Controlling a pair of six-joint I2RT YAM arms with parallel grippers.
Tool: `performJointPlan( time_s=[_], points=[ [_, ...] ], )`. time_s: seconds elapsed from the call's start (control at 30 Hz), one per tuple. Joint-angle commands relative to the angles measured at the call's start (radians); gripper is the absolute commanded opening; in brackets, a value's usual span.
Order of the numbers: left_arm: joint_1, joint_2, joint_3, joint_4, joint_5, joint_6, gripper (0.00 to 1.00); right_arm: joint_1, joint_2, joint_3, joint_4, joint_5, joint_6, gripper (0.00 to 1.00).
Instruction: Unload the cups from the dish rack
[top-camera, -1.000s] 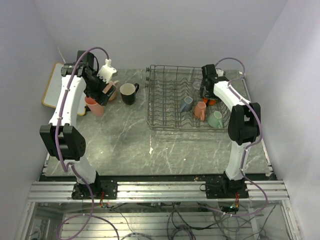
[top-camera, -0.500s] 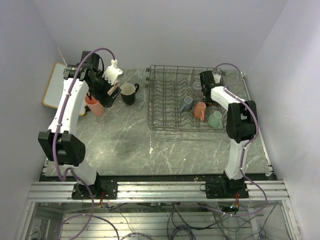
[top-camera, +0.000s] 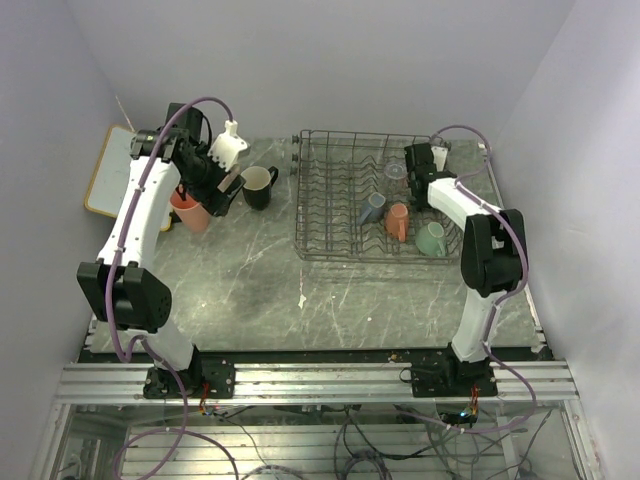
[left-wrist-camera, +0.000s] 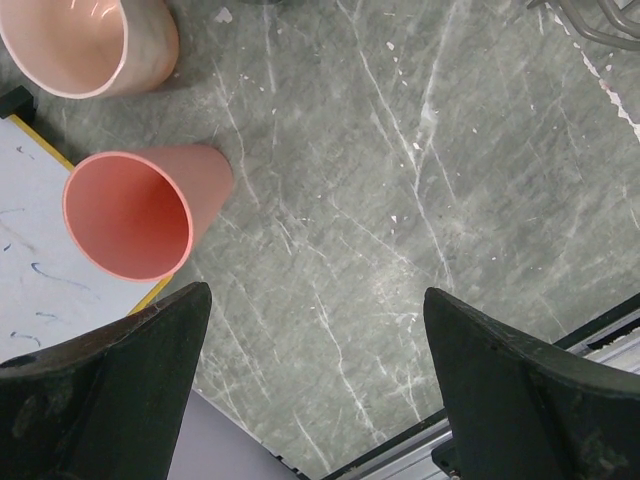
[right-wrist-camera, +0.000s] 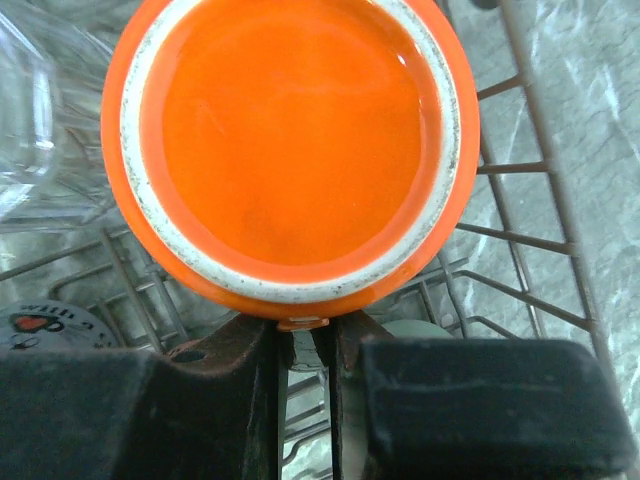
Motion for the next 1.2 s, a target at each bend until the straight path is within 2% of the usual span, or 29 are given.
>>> performJointPlan(
  time_s=[0.0, 0.2, 0.33, 0.47, 0.63, 0.77, 0.9, 1.03, 1.17],
  points=[
    [-0.022, -0.021, -0.007, -0.007, 0.009, -0.022, 0.99, -0.001, -0.101, 0.060, 0.053, 0.054, -0.010, 0.00],
    [-0.035, -0.032, -0.007, 0.000, 0.044, -0.016, 0.99, -0.001, -0.153, 0.119, 0.002, 0.017, 0.005, 0.00],
    [-0.035, -0.082, -0.062, 0.066, 0.107, 0.008, 0.99, 0.009, -0.209, 0.138, -0.063, -0.037, 0.049, 0.00],
    [-0.035, -0.202, -0.236, 0.255, 0.244, -0.015, 0.99, 0.063, -0.279, 0.144, -0.115, -0.087, 0.055, 0.00],
    [-0.035, -0.357, -0.446, 0.548, 0.427, -0.087, 0.99, 0.128, -0.345, 0.148, -0.155, -0.270, 0.083, 0.00],
    [-0.048, -0.400, -0.533, 0.650, 0.508, -0.106, 0.99, 0.184, -0.360, 0.169, -0.191, -0.430, 0.116, 0.00],
    [-0.067, -0.442, -0.593, 0.703, 0.499, -0.044, 0.99, 0.211, -0.402, 0.106, -0.131, -0.669, 0.191, 0.00],
    [-0.080, -0.512, -0.698, 0.805, 0.487, -0.010, 0.99, 0.248, -0.437, -0.006, 0.040, -0.908, 0.306, 0.00],
    [-0.105, -0.601, -0.793, 0.862, 0.472, 0.061, 0.99, 0.321, -0.430, -0.073, 0.197, -1.053, 0.431, 0.00]
  ],
)
